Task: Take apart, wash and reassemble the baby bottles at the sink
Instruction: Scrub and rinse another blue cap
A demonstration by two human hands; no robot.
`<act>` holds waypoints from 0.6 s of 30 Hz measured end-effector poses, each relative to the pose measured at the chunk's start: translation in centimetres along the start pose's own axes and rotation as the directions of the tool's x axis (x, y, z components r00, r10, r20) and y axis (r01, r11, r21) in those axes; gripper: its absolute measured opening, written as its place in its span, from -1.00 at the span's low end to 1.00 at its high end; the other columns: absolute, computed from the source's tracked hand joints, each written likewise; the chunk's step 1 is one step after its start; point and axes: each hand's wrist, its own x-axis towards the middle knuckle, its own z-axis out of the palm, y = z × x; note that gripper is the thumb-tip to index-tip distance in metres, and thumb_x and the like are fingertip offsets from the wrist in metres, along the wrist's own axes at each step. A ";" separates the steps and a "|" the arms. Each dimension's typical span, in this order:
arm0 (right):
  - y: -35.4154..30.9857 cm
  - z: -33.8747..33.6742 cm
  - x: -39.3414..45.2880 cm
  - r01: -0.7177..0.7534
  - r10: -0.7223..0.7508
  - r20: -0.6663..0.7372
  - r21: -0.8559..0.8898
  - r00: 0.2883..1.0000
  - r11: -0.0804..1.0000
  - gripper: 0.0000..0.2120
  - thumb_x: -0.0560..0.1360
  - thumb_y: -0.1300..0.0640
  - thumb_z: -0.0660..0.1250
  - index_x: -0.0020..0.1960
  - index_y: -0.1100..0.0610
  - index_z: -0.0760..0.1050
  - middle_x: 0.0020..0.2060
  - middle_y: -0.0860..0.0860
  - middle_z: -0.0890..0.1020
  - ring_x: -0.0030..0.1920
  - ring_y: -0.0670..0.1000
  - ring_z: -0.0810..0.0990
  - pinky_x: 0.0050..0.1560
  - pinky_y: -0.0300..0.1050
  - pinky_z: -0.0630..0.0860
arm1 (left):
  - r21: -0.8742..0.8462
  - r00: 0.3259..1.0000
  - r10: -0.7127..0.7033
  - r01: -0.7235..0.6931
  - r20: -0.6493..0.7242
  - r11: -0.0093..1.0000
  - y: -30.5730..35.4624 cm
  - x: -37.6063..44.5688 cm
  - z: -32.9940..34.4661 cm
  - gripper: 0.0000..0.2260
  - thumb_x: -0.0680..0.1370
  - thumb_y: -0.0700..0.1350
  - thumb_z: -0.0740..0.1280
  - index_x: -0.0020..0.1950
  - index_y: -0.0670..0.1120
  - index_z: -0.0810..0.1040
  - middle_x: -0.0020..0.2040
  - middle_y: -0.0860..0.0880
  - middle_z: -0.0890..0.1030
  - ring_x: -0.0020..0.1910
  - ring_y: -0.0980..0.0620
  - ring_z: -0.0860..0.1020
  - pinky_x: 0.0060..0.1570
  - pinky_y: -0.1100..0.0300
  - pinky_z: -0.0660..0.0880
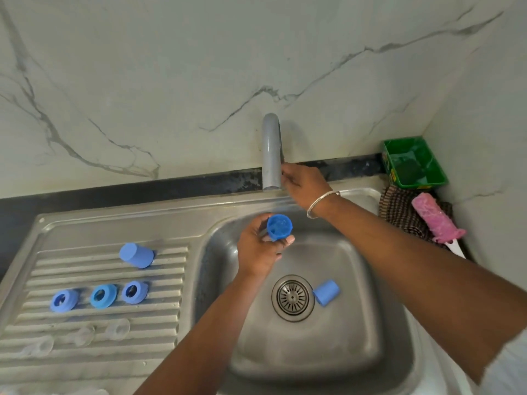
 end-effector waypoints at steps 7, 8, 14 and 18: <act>-0.8 -0.4 0.6 0.002 0.002 0.027 -0.177 1.000 0.984 -0.79 0.61 0.14 0.21 -0.02 0.16 0.60 -0.31 -0.04 0.51 -0.22 0.05 0.48 -0.19 -0.20 0.25 | -0.055 0.998 0.060 -0.060 0.007 0.997 0.1 0.5 0.4 -0.57 0.34 -0.36 0.57 0.06 0.02 0.57 -0.04 0.10 0.65 -0.06 0.08 0.62 -0.41 0.20 0.51; -1.2 -0.5 0.7 0.006 0.003 0.038 -0.221 0.999 0.975 -0.78 0.61 0.14 0.20 -0.01 0.19 0.60 -0.30 0.00 0.52 -0.22 0.06 0.48 -0.19 -0.19 0.24 | -0.055 0.998 0.070 -0.069 0.008 0.996 0.1 0.5 0.5 -0.57 0.34 -0.37 0.57 0.05 0.02 0.57 -0.06 0.12 0.66 -0.07 0.10 0.62 -0.41 0.19 0.51; -3.0 -0.7 0.7 0.006 0.027 0.081 -0.379 0.996 0.926 -0.72 0.64 0.10 0.16 0.06 0.24 0.57 -0.07 0.20 0.65 -0.03 0.21 0.57 -0.14 -0.14 0.29 | 0.037 0.995 0.099 -0.099 0.000 0.994 -0.6 0.5 0.8 -0.57 0.32 -0.29 0.60 0.09 0.01 0.58 -0.09 0.21 0.67 -0.06 0.17 0.64 -0.27 0.10 0.60; -3.4 -0.8 0.7 -0.014 0.055 0.096 -0.386 0.994 0.923 -0.72 0.64 0.09 0.15 0.09 0.23 0.58 -0.03 0.20 0.66 0.01 0.22 0.58 -0.12 -0.14 0.31 | 0.072 0.994 0.106 -0.104 -0.029 0.992 -0.8 0.5 0.6 -0.54 0.30 -0.23 0.62 0.13 -0.03 0.58 -0.05 0.20 0.66 0.01 0.09 0.64 -0.14 -0.05 0.63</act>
